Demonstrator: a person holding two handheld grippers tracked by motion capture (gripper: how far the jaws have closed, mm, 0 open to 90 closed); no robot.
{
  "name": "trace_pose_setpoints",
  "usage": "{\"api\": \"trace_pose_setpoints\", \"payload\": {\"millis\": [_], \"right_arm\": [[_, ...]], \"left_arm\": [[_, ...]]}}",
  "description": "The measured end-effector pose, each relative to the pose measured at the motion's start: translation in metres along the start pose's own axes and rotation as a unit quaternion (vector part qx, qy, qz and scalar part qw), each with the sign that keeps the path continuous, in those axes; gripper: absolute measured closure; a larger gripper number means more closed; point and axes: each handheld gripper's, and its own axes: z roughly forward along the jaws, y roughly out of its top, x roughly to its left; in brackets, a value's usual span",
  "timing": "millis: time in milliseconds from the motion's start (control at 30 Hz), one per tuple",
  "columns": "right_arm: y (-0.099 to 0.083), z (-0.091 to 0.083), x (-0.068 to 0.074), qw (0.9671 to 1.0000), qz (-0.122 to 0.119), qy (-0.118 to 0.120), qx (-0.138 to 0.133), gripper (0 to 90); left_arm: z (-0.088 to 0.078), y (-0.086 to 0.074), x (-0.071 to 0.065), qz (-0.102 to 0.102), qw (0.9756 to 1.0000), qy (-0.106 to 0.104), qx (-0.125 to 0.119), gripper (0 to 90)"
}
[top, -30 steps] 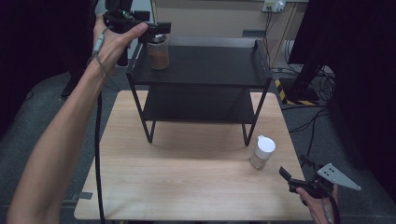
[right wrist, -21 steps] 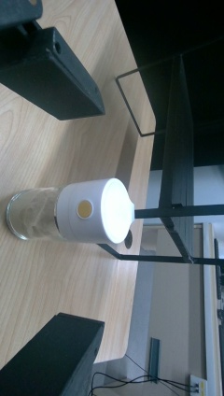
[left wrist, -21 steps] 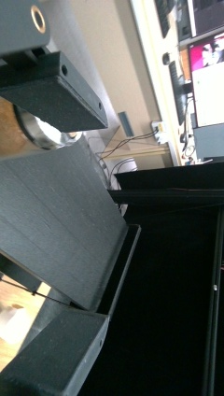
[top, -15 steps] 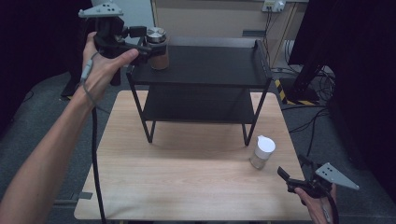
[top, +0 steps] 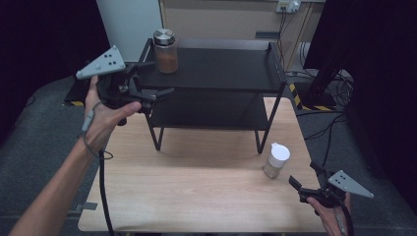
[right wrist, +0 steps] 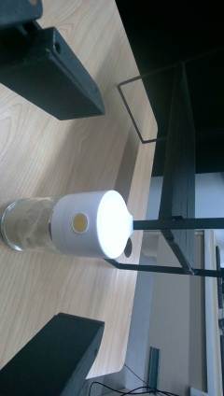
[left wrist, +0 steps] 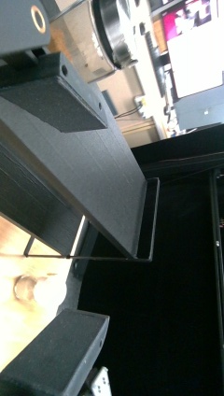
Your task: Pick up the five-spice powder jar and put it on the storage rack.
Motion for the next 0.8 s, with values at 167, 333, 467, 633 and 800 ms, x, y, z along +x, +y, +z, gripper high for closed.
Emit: {"api": "trace_pose_setpoints", "payload": {"millis": [167,333,467,633,800], "right_arm": [[0.001,0.002,0.001,1.0,-0.002,0.004,0.001,1.3],[0.001,0.001,0.0,1.0,-0.001,0.004,0.001,1.3],[0.001,0.001,0.0,1.0,-0.001,0.005,0.002,1.2],[0.0,0.0,0.001,1.0,-0.001,0.005,0.0,1.3],[0.001,0.0,0.002,1.0,-0.002,0.005,-0.001,1.3]], "left_arm": [[-0.005,-0.02,-0.014,0.01,0.9999,0.009,0.005,6.3],[-0.015,-0.041,-0.027,0.014,0.9995,0.024,0.01,6.3],[-0.026,-0.068,-0.036,0.007,0.9995,0.03,0.0,6.7],[-0.042,-0.108,-0.047,-0.02,0.9988,0.045,0.0,6.7],[-0.053,-0.135,-0.061,-0.017,0.9975,0.067,0.015,6.9]]}}
